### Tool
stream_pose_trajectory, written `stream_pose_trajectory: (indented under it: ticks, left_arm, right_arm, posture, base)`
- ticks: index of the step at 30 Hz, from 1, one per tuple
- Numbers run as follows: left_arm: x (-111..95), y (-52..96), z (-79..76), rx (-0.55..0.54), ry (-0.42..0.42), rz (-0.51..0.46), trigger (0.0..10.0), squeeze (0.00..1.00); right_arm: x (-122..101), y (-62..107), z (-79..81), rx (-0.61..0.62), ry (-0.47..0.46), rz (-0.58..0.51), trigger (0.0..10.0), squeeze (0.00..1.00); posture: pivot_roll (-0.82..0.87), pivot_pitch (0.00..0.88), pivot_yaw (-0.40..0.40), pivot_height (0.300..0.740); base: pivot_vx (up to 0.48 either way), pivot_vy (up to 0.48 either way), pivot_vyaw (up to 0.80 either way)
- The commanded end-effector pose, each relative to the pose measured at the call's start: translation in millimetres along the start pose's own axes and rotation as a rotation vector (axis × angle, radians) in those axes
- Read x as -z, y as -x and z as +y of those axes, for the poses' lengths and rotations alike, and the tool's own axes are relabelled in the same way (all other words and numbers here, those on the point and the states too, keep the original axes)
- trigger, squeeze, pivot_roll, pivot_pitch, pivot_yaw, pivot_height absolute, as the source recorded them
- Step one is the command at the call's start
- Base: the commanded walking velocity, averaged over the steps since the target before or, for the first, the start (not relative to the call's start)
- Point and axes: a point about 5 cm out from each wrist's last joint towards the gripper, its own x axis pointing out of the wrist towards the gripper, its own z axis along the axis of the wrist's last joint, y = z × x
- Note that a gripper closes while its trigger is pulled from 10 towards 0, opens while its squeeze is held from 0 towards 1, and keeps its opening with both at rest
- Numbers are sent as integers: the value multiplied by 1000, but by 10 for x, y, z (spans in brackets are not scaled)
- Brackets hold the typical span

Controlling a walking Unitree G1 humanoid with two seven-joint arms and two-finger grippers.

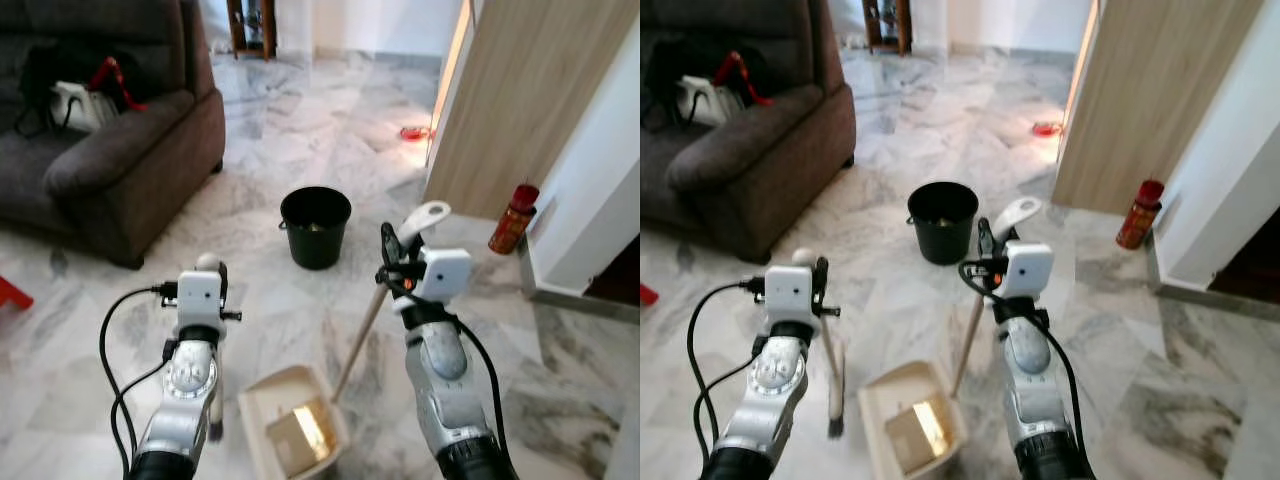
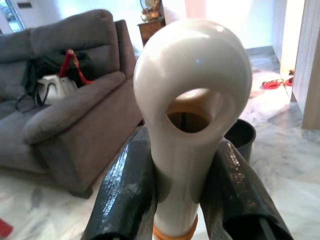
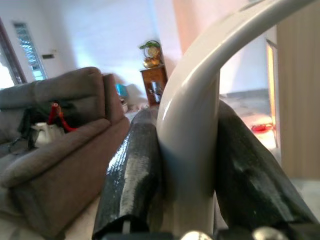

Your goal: Sweep floor

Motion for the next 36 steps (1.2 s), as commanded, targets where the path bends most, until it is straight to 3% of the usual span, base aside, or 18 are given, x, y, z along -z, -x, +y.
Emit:
stream_pose_trajectory:
  ticks: [1, 36]
  left_arm:
    - [-138, -47, -21, 9, -1, -65, 10000, 0]
    - [-145, -56, -33, 22, -12, -69, 10000, 0]
  right_arm:
    - [-150, -76, 10, -8, 10, -65, 10000, 0]
    - [-186, -95, 42, -23, 1, -74, 10000, 0]
  posture:
    - [49, 0, 29, 740]
    - [53, 0, 30, 740]
  base:
    - [379, 0, 0]
    - [388, 0, 43]
